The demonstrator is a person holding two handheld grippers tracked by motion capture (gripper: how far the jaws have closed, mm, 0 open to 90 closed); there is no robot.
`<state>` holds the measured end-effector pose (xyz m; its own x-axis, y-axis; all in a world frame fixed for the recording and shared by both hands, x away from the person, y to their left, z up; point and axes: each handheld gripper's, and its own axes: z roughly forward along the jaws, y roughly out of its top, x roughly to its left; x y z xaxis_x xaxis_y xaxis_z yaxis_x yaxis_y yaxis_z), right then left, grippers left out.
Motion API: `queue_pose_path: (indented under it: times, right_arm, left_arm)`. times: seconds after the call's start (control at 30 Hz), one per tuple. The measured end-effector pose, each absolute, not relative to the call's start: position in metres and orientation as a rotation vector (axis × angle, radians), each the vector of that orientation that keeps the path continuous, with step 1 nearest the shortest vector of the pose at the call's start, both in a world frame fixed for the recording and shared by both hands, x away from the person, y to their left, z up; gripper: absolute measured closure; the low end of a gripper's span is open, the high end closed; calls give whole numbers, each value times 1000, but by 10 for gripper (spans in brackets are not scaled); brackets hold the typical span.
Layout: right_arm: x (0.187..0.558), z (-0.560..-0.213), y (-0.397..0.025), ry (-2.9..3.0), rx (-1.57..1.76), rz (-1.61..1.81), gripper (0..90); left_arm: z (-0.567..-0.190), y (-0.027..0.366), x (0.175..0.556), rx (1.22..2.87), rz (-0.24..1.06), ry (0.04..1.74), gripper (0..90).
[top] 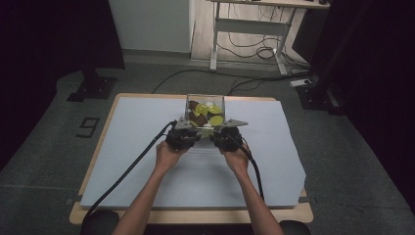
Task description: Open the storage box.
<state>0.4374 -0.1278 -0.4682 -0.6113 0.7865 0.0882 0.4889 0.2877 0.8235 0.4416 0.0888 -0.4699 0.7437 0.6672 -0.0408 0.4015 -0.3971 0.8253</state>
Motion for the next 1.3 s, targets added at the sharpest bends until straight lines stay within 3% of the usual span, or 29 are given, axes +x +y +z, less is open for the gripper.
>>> queue_pose_path:
  times: [0.53, 1.3]
  right_arm:
    - [438, -469, -127, 2275, 1067, 1302, 708]
    - [417, -468, -127, 2317, 1054, 1290, 727]
  left_arm:
    - [-468, 89, 439, 2056, 386, 815, 771]
    - [-470, 87, 415, 2069, 356, 778, 762]
